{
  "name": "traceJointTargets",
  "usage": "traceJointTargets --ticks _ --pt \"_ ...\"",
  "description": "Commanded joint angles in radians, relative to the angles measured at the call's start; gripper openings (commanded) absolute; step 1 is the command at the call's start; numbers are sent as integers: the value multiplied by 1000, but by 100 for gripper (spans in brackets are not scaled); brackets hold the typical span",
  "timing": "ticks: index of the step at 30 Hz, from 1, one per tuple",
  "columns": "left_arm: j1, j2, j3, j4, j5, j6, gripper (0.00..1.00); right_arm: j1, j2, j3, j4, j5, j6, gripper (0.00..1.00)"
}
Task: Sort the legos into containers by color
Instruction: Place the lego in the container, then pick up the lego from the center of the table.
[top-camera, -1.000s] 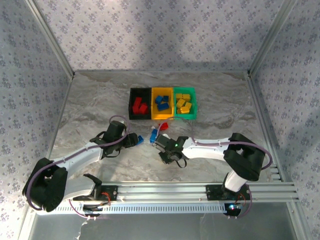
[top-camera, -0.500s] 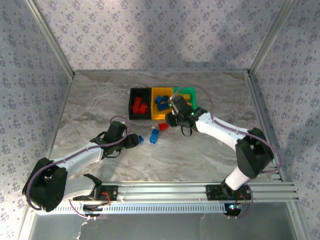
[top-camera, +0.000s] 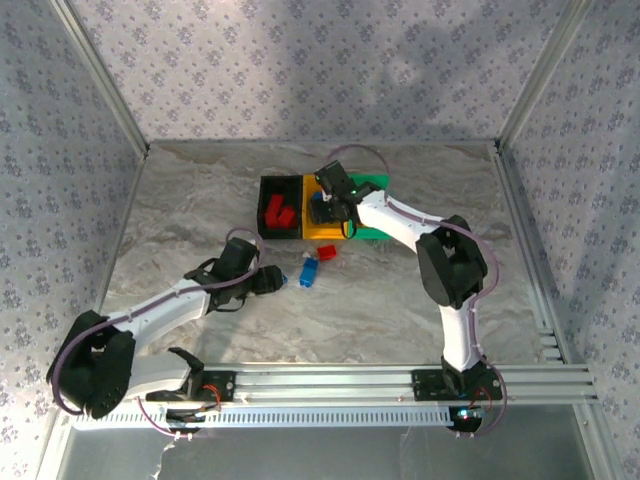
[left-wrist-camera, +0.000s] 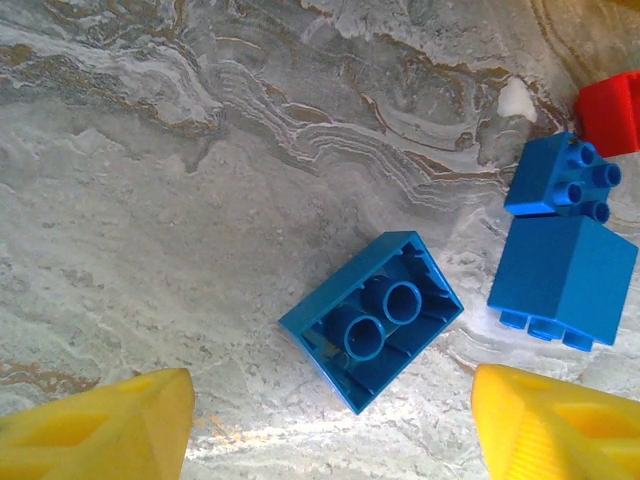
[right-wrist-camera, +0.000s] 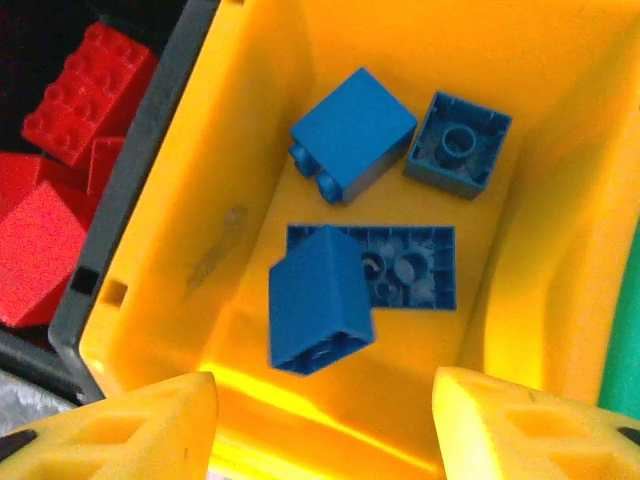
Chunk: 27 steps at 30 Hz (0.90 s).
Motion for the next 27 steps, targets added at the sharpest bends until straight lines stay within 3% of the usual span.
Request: traceJointTargets --ticks 1,6,14,27 --pt "-8 25 45 -22 11 7 73 22 -108 -74 -30 4 -16 61" --pt "-2 24 50 -20 -30 0 73 106 -228 -242 -14 -28 10 61" --pt "0 37 46 -5 -27 -5 73 231 -246 -351 34 -82 110 64" --pt "0 15 25 -12 -38 -9 73 299 -103 -278 2 -46 131 66"
